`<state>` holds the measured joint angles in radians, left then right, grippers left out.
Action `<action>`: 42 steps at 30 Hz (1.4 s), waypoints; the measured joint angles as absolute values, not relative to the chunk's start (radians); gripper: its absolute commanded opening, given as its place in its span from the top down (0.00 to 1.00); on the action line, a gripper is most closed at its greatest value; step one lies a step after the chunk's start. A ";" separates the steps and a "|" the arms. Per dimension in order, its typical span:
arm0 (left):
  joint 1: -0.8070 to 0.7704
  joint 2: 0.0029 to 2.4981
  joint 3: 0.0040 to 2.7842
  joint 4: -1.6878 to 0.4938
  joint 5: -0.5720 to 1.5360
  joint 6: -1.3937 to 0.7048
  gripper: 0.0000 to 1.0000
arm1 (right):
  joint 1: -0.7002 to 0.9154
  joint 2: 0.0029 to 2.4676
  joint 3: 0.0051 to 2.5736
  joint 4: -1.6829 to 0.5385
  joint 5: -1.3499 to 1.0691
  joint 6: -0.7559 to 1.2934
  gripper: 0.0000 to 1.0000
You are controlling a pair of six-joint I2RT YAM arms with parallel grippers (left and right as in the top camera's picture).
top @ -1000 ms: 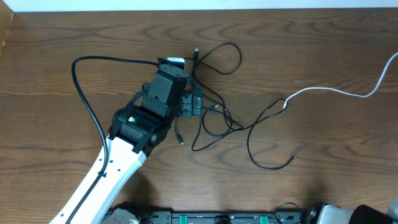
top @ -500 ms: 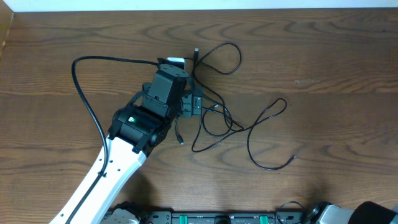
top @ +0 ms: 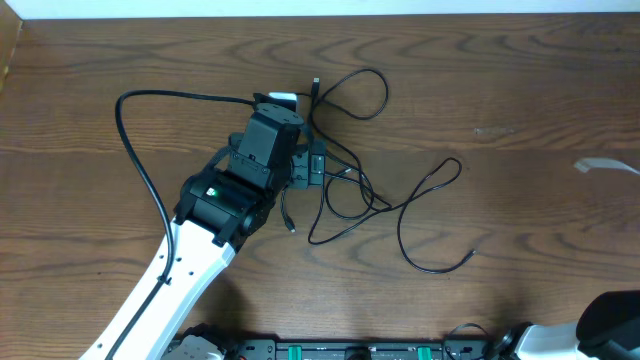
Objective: Untangle cables
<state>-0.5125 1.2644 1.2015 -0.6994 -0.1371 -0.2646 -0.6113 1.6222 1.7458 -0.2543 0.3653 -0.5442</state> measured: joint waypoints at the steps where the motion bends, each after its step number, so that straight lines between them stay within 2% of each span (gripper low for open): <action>1: -0.513 1.264 1.201 -0.699 -0.137 -0.265 0.03 | -0.611 1.629 1.746 -0.258 0.363 -0.542 0.99; 25: -0.513 1.265 1.201 -0.699 -0.137 -0.265 0.03 | -0.776 1.652 1.746 -0.303 0.276 -0.496 0.99; 42: -0.513 1.264 1.201 -0.699 -0.137 -0.265 0.03 | -0.807 1.882 1.745 -0.469 0.229 -0.416 0.99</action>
